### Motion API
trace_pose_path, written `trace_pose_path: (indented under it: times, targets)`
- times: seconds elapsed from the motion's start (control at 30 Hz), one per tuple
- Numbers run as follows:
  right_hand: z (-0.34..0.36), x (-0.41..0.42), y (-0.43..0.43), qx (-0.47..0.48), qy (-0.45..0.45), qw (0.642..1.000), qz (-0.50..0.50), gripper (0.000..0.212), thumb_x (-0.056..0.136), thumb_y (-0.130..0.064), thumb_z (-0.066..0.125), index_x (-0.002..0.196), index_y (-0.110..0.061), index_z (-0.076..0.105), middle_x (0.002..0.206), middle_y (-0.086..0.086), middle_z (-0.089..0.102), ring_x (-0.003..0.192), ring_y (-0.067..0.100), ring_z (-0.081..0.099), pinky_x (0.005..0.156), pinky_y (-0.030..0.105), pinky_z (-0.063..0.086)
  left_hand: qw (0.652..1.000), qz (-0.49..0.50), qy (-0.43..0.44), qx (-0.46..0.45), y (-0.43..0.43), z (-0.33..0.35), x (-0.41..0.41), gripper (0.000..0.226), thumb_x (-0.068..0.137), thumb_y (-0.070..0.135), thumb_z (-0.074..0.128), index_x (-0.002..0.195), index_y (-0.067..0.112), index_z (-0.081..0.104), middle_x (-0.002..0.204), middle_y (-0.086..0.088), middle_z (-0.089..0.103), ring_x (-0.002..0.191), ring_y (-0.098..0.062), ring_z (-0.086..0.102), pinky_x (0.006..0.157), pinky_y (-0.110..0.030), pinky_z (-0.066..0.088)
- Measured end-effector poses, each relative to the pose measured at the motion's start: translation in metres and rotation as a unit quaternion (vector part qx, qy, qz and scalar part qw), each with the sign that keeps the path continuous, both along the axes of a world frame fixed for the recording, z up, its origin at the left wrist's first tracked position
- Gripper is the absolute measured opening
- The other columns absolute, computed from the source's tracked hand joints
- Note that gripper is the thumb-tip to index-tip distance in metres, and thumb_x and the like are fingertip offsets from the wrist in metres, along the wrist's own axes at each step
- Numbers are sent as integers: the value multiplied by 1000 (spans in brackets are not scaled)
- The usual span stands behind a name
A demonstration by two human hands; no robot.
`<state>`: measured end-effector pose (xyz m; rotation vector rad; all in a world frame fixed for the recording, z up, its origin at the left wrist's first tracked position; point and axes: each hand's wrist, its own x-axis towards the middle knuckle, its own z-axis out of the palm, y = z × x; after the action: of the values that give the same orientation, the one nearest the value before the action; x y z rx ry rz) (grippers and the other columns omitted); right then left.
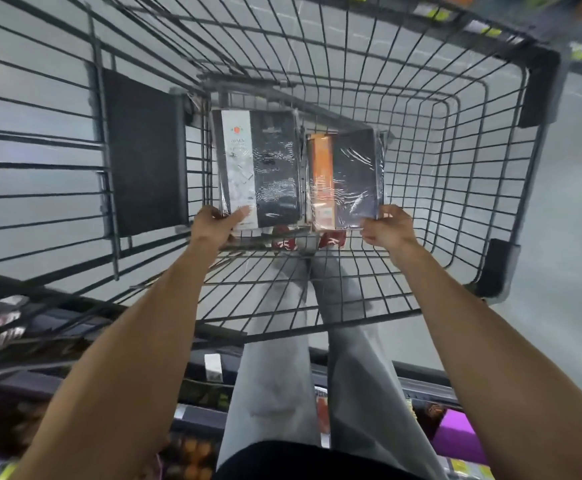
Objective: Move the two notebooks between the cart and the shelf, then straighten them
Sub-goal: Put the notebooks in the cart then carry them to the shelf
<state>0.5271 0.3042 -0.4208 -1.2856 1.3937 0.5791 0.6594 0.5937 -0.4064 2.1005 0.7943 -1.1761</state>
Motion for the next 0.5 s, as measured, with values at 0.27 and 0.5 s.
trace_pose_path:
  times: [0.27, 0.5]
  targets:
    - [50, 11, 5, 89, -32, 992, -81, 44, 92, 7, 59, 129, -13, 48, 131, 17, 56, 82, 21, 71, 59, 20, 58, 993, 66, 19, -100, 17, 40, 10, 43, 84, 23, 79, 120, 7, 64, 92, -10, 76, 63, -11, 72, 46, -19, 50]
    - [100, 12, 16, 52, -70, 993, -77, 32, 93, 5, 61, 112, -19, 54, 130, 22, 60, 81, 19, 73, 60, 18, 58, 967, 160, 4, -199, 12, 85, 25, 18, 88, 18, 74, 98, 17, 59, 109, -4, 74, 86, -14, 74, 76, -25, 56]
